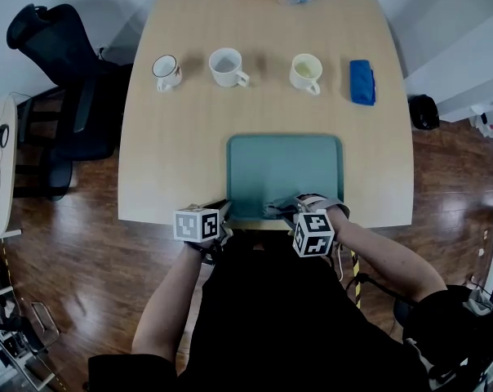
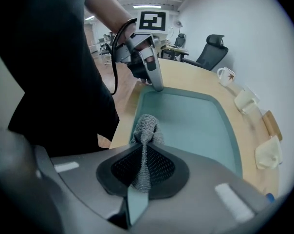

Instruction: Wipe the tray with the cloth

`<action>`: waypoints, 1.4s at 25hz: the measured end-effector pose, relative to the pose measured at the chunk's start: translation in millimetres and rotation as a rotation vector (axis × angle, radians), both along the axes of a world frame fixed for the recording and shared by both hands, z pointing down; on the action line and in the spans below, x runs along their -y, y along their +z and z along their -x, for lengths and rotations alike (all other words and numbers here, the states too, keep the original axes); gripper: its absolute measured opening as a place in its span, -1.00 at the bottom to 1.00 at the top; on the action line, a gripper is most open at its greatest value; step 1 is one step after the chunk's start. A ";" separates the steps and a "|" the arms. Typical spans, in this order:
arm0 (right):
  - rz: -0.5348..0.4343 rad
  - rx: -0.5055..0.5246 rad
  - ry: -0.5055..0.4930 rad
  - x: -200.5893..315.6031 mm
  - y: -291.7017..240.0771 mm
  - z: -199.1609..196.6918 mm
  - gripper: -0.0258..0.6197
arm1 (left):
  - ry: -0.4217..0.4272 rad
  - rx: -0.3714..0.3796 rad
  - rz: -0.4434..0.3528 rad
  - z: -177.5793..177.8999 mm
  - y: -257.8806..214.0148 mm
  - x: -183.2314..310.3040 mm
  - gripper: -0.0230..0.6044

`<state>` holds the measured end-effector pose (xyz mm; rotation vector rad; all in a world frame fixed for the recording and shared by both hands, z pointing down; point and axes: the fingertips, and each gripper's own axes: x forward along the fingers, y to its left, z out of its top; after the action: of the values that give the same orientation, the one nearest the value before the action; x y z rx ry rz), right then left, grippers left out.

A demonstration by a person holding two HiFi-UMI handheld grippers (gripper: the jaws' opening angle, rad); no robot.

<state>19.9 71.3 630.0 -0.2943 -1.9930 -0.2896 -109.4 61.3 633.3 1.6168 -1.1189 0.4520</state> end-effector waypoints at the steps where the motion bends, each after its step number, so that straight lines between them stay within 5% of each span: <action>1: -0.004 -0.001 -0.009 -1.0 0.3 -0.2 -0.84 | 0.001 0.001 -0.002 0.2 0.0 0.0 -0.82; 9: 0.016 -0.005 -0.012 18.6 1.8 -2.0 -0.84 | 0.049 0.068 0.001 -1.6 0.7 -0.3 -0.82; 27: -0.166 -0.054 0.190 203.2 2.0 -11.5 -0.84 | 0.021 0.080 0.016 2.7 -1.7 0.2 -0.82; 35: -0.150 -0.022 0.206 182.8 -1.1 -23.7 -0.84 | 0.016 0.063 0.022 2.3 -0.1 0.3 -0.82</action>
<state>43.6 -111.5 628.9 0.0039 -1.9495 -0.3008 -111.7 61.0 633.2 1.6028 -1.1447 0.5277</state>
